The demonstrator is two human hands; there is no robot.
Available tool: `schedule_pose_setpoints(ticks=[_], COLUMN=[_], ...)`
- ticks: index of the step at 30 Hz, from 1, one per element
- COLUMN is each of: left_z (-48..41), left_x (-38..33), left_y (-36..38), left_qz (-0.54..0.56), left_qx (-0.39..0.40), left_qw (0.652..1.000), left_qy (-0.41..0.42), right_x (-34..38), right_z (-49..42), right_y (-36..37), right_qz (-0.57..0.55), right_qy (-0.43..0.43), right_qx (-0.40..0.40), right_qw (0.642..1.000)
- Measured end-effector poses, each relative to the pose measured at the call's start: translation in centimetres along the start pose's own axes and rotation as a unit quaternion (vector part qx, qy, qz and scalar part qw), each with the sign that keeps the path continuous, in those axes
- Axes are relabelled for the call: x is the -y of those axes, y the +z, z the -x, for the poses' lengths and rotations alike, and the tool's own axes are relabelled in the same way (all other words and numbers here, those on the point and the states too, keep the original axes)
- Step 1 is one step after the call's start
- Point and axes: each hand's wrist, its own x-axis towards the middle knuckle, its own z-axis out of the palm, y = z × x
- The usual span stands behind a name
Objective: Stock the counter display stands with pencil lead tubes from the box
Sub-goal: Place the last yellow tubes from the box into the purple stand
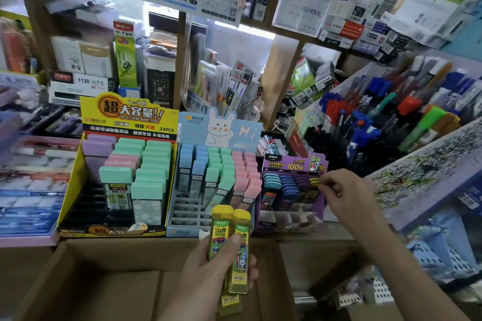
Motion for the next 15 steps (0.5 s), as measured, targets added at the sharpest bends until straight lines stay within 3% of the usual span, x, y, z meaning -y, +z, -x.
schedule_pose_setpoints(ticks=[8,11,15], left_z=[0.1,0.2,0.1], left_x=[0.0,-0.1,0.1], left_y=[0.0,0.1,0.3], left_qz=[-0.003,-0.008,-0.021], left_qx=[0.01,0.017,0.024], left_qw=[1.0,1.0,0.999], left_qy=[0.0,0.003,0.004], right_x=[1.3,3.3,7.0], right_z=[0.7,2.1,4.5], right_y=[-0.4,-0.8,-0.4], right_qz=[0.025,-0.062,-0.249], right_qy=[-0.001,0.036,0.081], right_qx=[-0.028,-0.069,0.051], right_qw=[0.999,0.995,0.964])
